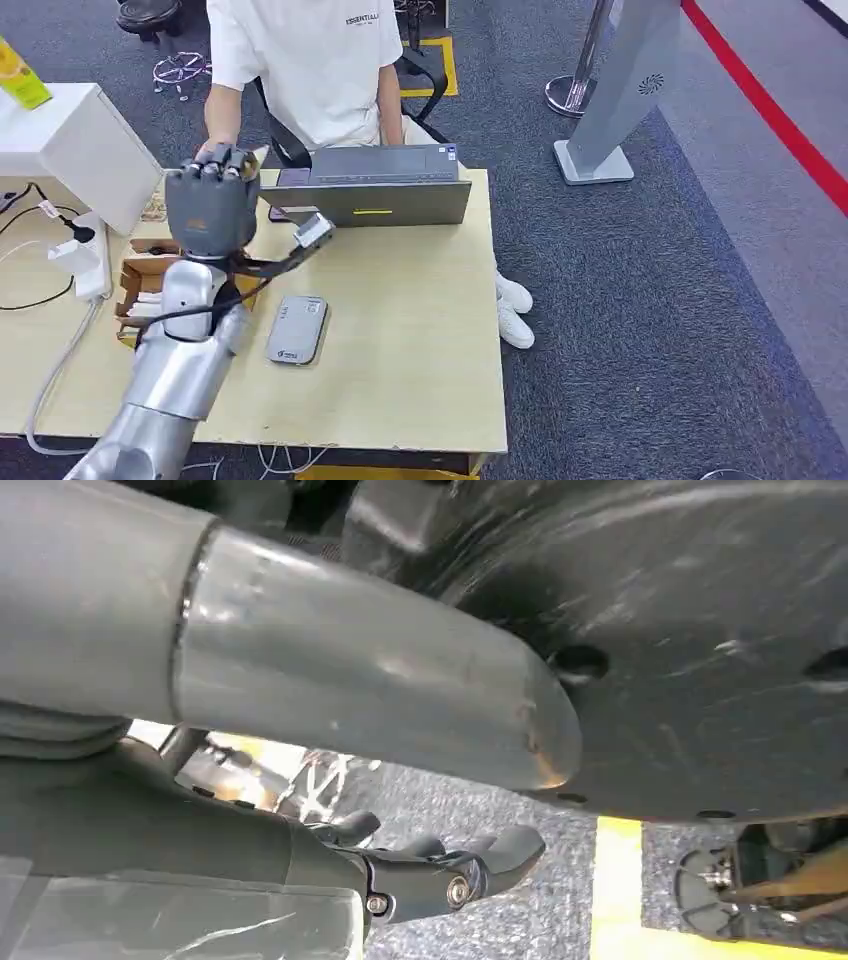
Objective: Pass the card to the sensor for recognition and then transmit it.
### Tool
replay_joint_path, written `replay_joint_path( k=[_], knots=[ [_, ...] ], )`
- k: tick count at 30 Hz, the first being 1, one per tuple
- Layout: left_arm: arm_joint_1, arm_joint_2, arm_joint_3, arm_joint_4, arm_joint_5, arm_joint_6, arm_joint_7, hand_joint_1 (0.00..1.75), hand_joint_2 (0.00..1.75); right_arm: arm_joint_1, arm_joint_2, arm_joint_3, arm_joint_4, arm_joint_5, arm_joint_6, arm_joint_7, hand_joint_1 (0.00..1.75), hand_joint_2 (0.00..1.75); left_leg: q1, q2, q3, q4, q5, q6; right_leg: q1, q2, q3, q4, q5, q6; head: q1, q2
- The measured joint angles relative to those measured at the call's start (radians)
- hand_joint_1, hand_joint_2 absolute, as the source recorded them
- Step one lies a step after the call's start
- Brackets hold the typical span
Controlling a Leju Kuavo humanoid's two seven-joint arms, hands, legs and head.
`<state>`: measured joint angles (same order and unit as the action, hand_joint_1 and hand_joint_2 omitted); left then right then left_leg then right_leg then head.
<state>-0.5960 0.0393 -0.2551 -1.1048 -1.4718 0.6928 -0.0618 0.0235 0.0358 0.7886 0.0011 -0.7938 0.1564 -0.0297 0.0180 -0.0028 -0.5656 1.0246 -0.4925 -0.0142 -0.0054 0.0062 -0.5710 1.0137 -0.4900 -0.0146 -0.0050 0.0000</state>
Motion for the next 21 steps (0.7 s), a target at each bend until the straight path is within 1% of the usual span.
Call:
replay_joint_path(
  k=[3,7,11,13,14,21],
  knots=[
    [-0.109,0.018,0.049,0.025,-0.024,0.0,0.01,1.75,1.75,0.0,-0.009,0.022,-0.004,0.009,0.003,0.006,0.0,0.0,0.0,-0.001,0.0,0.0,0.0,0.0,0.0,-0.001,0.0,0.0,0.0,0.0,0.0,0.0],
    [-0.236,0.034,0.062,0.124,-0.058,0.001,0.048,1.75,1.75,-0.003,-0.019,0.043,-0.015,0.011,0.004,0.012,0.0,0.0,0.0,-0.001,0.0,0.0,0.0,0.0,0.0,0.0,0.0,0.001,0.0,0.0,0.0,0.0],
    [-0.311,0.039,0.064,0.219,-0.08,0.001,0.081,1.75,1.75,-0.005,-0.027,0.059,-0.025,0.013,0.004,0.018,0.0,0.0,0.0,-0.001,0.0,0.0,0.0,0.0,0.0,0.0,0.0,0.001,0.0,0.0,0.0,0.0],
    [-0.334,0.043,0.064,0.258,-0.075,0.001,0.085,1.75,1.75,-0.005,-0.03,0.06,-0.031,0.013,0.004,0.019,0.0,0.0,0.0,0.0,0.0,0.0,0.0,0.0,0.0,0.0,0.0,0.001,0.0,0.0,0.0,0.0],
    [-0.339,0.044,0.064,0.267,-0.073,0.001,0.085,0.0,1.75,-0.005,-0.031,0.06,-0.032,0.013,0.004,0.02,0.0,0.0,0.0,0.0,0.0,0.0,0.0,0.0,0.0,0.0,0.0,0.001,0.0,0.0,0.0,0.0],
    [-0.345,0.053,0.064,0.333,-0.049,0.002,0.093,0.0,1.75,-0.005,-0.034,0.064,-0.04,0.009,0.003,0.023,0.0,0.0,0.0,-0.001,0.0,0.0,0.0,0.0,0.0,0.0,-0.001,0.001,0.0,0.0,0.0,0.0]
  ],
)
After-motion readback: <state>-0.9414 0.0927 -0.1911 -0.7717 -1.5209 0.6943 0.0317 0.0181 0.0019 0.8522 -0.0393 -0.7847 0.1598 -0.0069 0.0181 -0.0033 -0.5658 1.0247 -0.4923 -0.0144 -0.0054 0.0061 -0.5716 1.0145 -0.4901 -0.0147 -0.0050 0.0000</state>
